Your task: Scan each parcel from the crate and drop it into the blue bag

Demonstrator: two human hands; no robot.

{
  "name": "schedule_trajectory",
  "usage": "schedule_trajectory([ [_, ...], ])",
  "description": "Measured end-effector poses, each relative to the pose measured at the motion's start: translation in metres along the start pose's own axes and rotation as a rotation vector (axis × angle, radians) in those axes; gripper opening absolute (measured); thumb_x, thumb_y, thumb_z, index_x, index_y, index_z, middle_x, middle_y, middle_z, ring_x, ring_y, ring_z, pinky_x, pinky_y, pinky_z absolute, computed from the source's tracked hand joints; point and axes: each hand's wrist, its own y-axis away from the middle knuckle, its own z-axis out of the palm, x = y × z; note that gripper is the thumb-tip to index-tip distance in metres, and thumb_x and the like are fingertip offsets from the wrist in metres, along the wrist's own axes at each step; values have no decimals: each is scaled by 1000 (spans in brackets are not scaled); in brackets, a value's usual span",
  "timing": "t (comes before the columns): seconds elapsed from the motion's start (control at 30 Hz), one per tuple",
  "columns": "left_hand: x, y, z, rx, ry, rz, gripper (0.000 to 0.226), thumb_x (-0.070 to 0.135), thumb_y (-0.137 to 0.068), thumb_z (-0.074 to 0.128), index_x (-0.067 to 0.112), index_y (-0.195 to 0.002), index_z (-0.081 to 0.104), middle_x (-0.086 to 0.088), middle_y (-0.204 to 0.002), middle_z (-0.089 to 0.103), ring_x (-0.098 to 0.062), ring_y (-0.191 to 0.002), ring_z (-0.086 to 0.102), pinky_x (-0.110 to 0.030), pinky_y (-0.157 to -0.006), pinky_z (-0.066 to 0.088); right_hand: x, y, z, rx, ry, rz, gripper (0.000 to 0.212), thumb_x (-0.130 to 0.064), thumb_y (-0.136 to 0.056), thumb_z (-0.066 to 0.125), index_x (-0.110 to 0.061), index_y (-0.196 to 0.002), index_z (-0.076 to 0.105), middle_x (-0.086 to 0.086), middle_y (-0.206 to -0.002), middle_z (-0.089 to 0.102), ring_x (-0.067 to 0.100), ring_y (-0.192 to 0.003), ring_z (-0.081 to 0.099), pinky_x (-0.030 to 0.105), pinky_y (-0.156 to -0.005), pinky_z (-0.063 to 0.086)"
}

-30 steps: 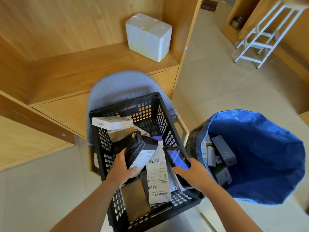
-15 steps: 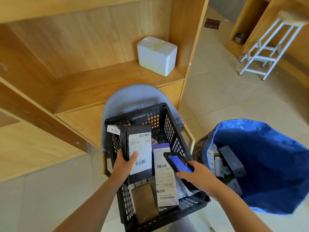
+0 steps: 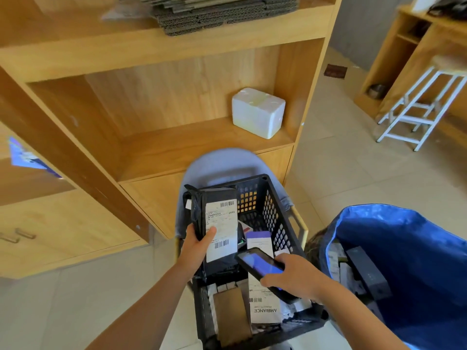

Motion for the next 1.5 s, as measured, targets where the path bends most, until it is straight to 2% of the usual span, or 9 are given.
schedule_trajectory([
  [0.1,2,2,1,15,-15,-5,65,55,-82,68,26,-133,41,13,-121,61,-14,-113,61,-43,-100,50,0,1,3,-8,55,4,66,-69,-64,67,-12,-94,53,3,-87,47,17,-70,45,31,-63,36],
  [0.23,1,2,2,13,-17,7,54,39,-91,66,22,-135,40,11,-124,60,-15,-118,57,-37,-102,45,4,1,6,4,79,2,84,-72,-61,65,-5,-111,58,3,-91,48,17,-73,46,32,-65,36],
  [0.4,-2,0,3,13,5,-3,53,35,-93,65,20,-137,39,5,-129,59,-16,-120,55,-38,-104,44,7,3,6,-21,53,-12,69,-67,-68,68,-15,-112,58,8,-110,61,15,-78,53,29,-68,41],
  [0.6,2,2,12,44,-23,-21,54,33,-94,63,18,-138,37,4,-125,58,-16,-111,58,-34,-94,48,12,7,2,-11,-21,-35,71,-68,-61,68,-16,-110,61,9,-106,66,16,-78,59,28,-70,47],
  [0.87,2,-6,8,137,-94,-4,62,36,-92,65,17,-141,33,3,-130,53,-19,-119,52,-35,-100,43,15,14,-5,-20,-54,-63,67,-60,-65,72,-11,-110,64,14,-107,68,16,-77,59,30,-68,46],
  [0.97,-2,-10,0,172,-134,-23,65,46,-88,66,22,-139,34,2,-131,55,-25,-121,55,-44,-102,46,13,15,-6,-30,-61,-56,66,-57,-67,73,-8,-111,65,16,-106,68,17,-78,59,31,-69,47],
  [1.13,-1,-10,-2,184,-118,-30,61,40,-90,67,19,-138,36,-3,-132,57,-27,-119,56,-45,-101,47,12,17,-6,-33,-36,-68,61,-58,-70,72,-12,-109,65,12,-108,67,30,-94,65,32,-73,48],
  [1.37,7,-5,2,116,-73,-40,61,46,-91,63,27,-142,36,7,-128,57,-19,-117,57,-37,-97,47,16,23,-6,-7,-88,-20,70,-67,-59,67,-18,-108,62,7,-104,69,26,-94,69,40,-84,58],
  [1.5,29,5,23,12,18,-84,50,43,-98,53,23,-141,38,7,-126,56,-15,-108,55,-31,-94,43,34,26,-7,106,-137,41,48,-55,-72,73,-24,-105,59,-1,-96,68,17,-83,69,32,-72,58],
])
